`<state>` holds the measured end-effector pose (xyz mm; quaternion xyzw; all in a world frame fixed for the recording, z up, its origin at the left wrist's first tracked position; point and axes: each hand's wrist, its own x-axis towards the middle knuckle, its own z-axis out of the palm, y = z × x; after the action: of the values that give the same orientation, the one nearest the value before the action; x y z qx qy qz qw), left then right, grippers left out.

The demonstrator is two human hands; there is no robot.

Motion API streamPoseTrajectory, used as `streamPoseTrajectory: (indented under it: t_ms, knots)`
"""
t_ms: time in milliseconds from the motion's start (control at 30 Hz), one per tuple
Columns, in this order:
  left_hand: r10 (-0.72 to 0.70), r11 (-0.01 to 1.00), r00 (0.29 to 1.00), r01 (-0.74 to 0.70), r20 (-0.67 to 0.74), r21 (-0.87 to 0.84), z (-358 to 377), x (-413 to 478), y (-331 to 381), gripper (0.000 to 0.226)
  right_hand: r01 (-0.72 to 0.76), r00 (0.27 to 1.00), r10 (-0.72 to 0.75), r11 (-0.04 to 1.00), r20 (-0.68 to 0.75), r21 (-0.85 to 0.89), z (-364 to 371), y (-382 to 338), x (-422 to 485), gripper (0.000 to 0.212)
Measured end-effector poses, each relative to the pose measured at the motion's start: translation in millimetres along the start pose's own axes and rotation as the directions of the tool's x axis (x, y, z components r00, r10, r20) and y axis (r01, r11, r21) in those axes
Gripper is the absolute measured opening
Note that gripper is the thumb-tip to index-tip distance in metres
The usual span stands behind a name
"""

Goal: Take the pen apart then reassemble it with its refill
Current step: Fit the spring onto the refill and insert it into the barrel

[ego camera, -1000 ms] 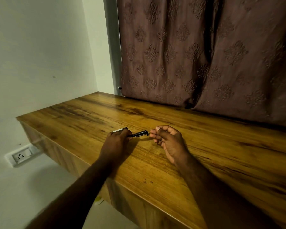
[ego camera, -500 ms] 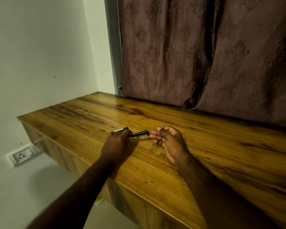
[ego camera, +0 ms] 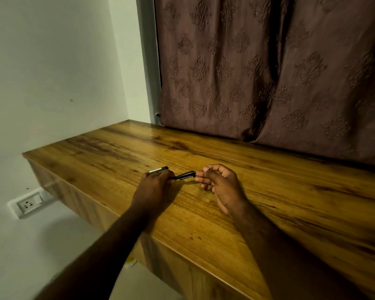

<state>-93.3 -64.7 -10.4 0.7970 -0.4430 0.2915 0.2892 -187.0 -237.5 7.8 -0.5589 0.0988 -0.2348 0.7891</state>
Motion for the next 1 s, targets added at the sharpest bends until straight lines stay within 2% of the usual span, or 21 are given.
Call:
streamPoseTrajectory:
  t_ms: [133,233,400,500,633,1000]
  knots:
    - [-0.009,1.000,1.000,0.009,0.017,0.025,4,0,-5,0.026,-0.009,1.000,0.009,1.000,0.008,-0.004,-1,0,0,0.010]
    - [-0.014,1.000,1.000,0.014,0.024,0.021,5,-1,-6,0.021,-0.012,1.000,0.012,1.000,0.010,-0.018,-2,0,0,0.015]
    - [-0.006,0.999,1.000,0.006,-0.001,-0.035,3,-1,-2,0.042,-0.027,0.999,0.029,0.999,0.041,-0.043,-2,-1,-1,0.012]
    - [0.006,0.999,1.000,-0.006,0.004,-0.032,3,-1,-3,0.042,-0.029,0.998,0.032,0.998,0.050,-0.057,-2,-2,-2,0.009]
    - [0.004,0.999,1.000,-0.004,-0.008,-0.033,2,0,0,0.056,-0.033,0.998,0.037,0.996,0.058,-0.079,-1,-2,-2,0.010]
    - [0.005,0.999,1.000,-0.005,-0.003,-0.033,-1,0,4,0.065,-0.014,0.997,0.024,0.988,0.070,-0.151,2,1,-1,0.009]
